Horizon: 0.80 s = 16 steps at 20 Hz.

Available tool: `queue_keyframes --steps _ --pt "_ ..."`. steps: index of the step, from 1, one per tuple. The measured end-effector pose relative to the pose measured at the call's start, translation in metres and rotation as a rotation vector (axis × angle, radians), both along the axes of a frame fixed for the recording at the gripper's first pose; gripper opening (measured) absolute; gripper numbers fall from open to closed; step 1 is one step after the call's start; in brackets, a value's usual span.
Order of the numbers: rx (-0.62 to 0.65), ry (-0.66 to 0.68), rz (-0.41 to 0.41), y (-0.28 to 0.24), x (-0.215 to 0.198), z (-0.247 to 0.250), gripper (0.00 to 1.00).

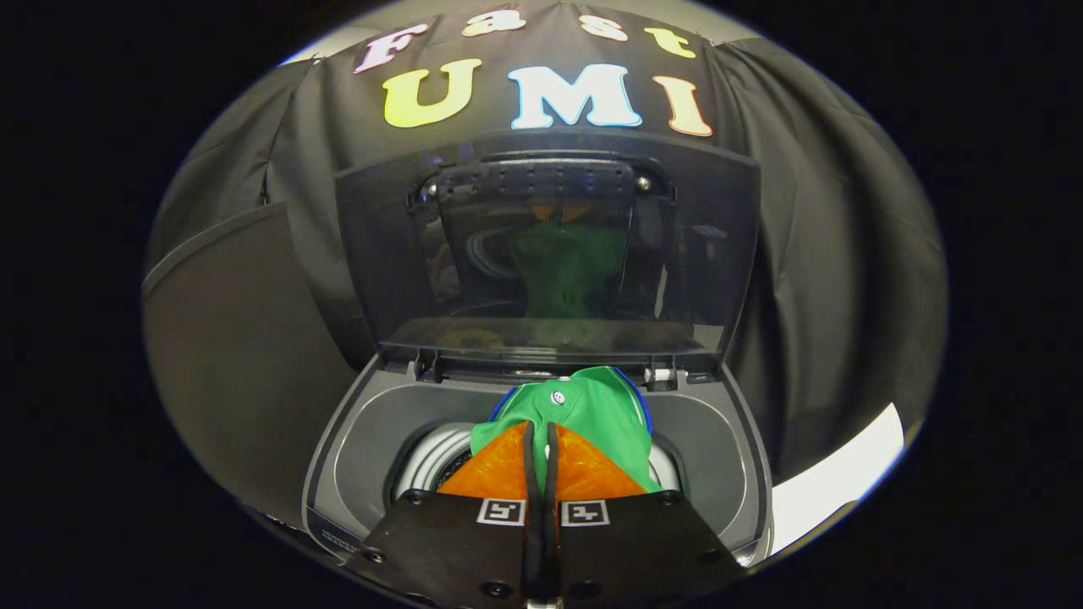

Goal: Put the clothes into the washing machine and then close the washing machine lid.

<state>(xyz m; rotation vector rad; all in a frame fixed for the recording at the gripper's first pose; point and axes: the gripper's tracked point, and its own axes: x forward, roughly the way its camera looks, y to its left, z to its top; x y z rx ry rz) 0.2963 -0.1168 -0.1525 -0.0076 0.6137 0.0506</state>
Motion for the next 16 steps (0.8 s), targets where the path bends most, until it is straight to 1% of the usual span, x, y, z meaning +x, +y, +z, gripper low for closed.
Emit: queue_keyframes --steps 16 --pt "0.020 0.099 0.011 0.009 -0.009 -0.045 0.02"
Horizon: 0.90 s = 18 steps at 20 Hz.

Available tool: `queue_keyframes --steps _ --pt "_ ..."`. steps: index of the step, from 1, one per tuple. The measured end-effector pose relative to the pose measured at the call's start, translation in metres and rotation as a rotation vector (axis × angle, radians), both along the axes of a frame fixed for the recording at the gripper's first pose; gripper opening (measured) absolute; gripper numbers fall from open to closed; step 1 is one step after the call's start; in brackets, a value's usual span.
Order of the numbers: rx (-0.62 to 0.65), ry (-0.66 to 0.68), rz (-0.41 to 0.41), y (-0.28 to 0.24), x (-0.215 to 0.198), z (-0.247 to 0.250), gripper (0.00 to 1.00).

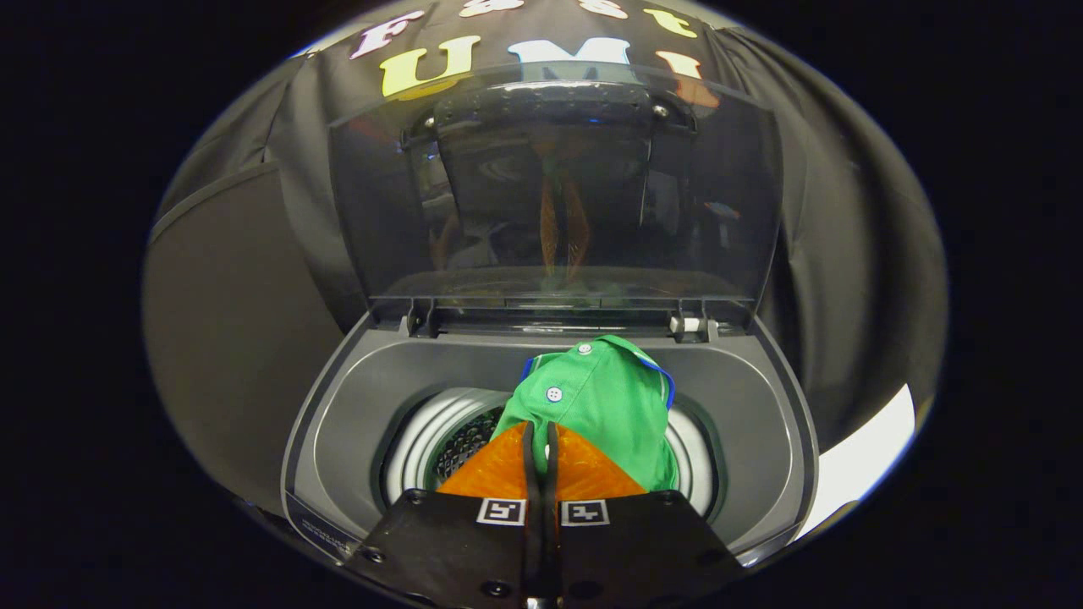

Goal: Put the clothes into the washing machine and then close the washing machine lid.

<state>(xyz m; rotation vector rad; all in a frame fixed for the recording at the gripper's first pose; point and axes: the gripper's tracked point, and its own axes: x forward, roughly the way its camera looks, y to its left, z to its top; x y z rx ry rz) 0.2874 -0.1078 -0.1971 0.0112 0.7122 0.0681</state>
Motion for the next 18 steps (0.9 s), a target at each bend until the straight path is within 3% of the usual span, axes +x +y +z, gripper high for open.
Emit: queue_keyframes --steps 10,13,17,18 --pt "-0.003 0.045 -0.018 -0.005 0.000 -0.016 0.02" --pt "0.053 0.080 -0.003 -0.001 -0.001 -0.019 0.03" --pt "0.024 0.050 -0.004 0.000 0.000 -0.006 0.96" --pt "0.025 0.047 -0.002 0.001 -0.001 -0.005 0.97"
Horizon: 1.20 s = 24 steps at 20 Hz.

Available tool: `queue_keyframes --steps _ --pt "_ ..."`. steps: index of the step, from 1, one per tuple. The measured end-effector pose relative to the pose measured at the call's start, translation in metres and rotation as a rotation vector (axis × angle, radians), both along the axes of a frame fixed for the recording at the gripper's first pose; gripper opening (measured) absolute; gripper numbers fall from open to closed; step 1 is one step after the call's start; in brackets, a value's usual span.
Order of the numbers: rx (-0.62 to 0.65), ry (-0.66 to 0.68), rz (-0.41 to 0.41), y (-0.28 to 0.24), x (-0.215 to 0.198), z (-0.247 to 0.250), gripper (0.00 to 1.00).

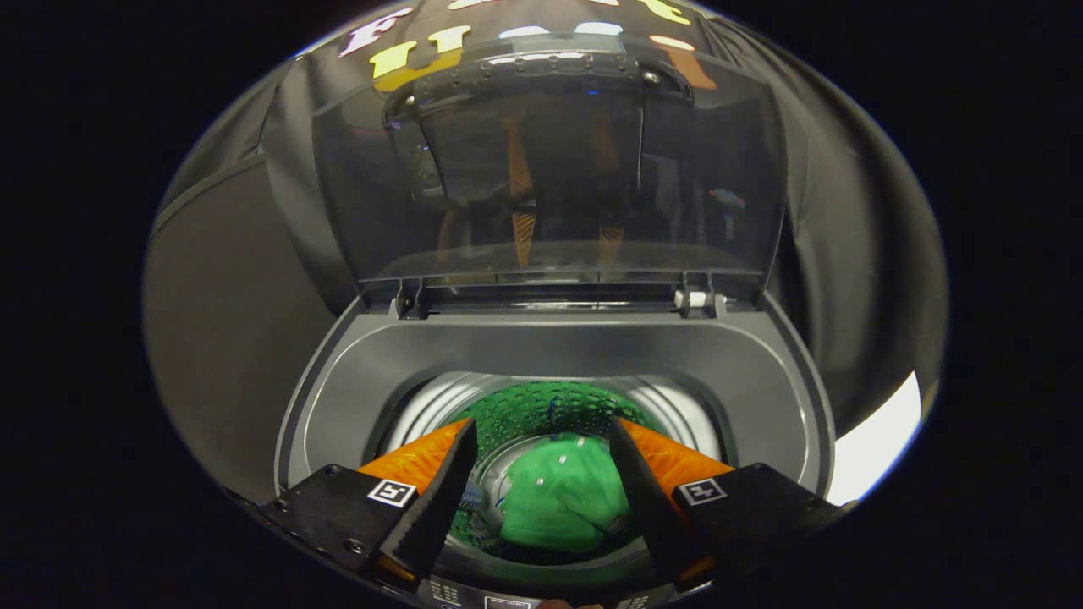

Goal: Put the clothes into the washing machine and then close the washing machine lid.

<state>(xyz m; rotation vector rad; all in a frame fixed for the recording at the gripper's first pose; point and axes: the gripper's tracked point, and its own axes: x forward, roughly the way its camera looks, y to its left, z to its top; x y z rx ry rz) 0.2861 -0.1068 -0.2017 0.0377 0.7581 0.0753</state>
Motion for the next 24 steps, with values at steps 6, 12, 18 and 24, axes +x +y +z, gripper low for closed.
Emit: queue_keyframes --steps 6,12,18,24 --pt "0.012 -0.035 0.037 0.004 -0.004 0.037 0.98" --pt "0.004 -0.181 0.085 0.003 -0.004 0.144 0.98" --pt "-0.002 -0.309 0.073 -0.004 0.009 0.238 0.98" --pt "0.020 -0.365 0.059 -0.002 0.041 0.283 0.98"
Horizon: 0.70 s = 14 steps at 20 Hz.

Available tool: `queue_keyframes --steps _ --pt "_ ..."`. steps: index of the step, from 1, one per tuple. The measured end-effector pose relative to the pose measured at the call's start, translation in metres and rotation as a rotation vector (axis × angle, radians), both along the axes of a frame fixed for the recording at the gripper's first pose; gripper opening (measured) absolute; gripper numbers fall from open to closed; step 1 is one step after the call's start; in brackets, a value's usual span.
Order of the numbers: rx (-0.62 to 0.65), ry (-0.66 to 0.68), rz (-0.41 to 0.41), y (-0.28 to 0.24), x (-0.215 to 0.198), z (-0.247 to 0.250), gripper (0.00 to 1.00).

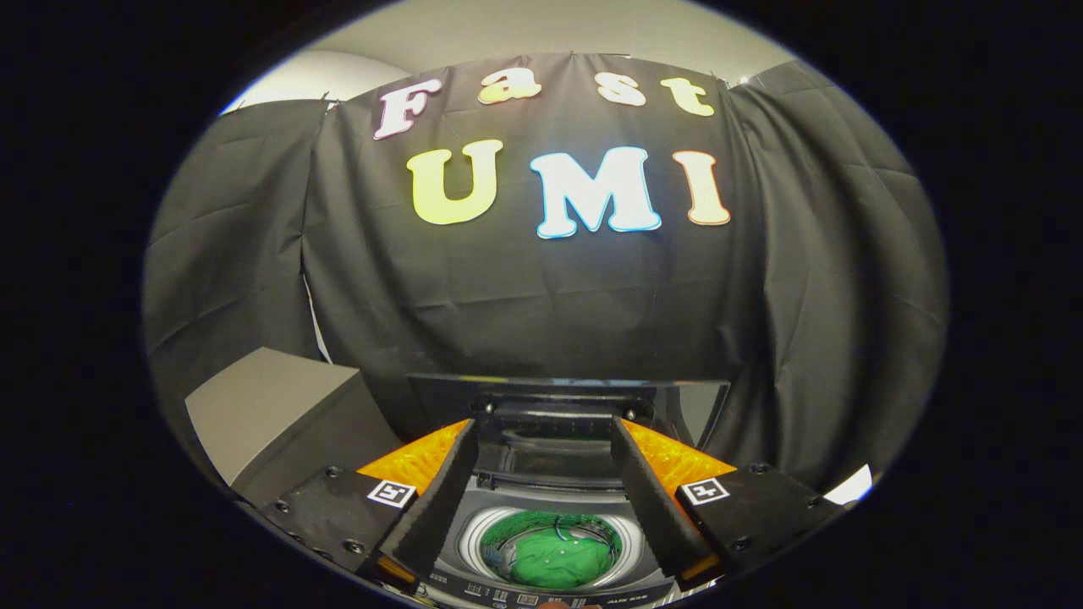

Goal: Put the clothes into the washing machine and then close the washing machine lid.

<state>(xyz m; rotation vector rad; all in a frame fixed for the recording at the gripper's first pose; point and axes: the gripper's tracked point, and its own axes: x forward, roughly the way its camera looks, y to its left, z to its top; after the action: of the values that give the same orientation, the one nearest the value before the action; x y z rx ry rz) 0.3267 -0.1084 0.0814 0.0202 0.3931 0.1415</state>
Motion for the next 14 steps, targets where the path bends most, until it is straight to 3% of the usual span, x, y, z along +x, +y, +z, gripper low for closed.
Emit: queue_keyframes --steps 14 --pt "-0.013 -0.007 -0.048 -0.001 0.119 -0.029 0.98"
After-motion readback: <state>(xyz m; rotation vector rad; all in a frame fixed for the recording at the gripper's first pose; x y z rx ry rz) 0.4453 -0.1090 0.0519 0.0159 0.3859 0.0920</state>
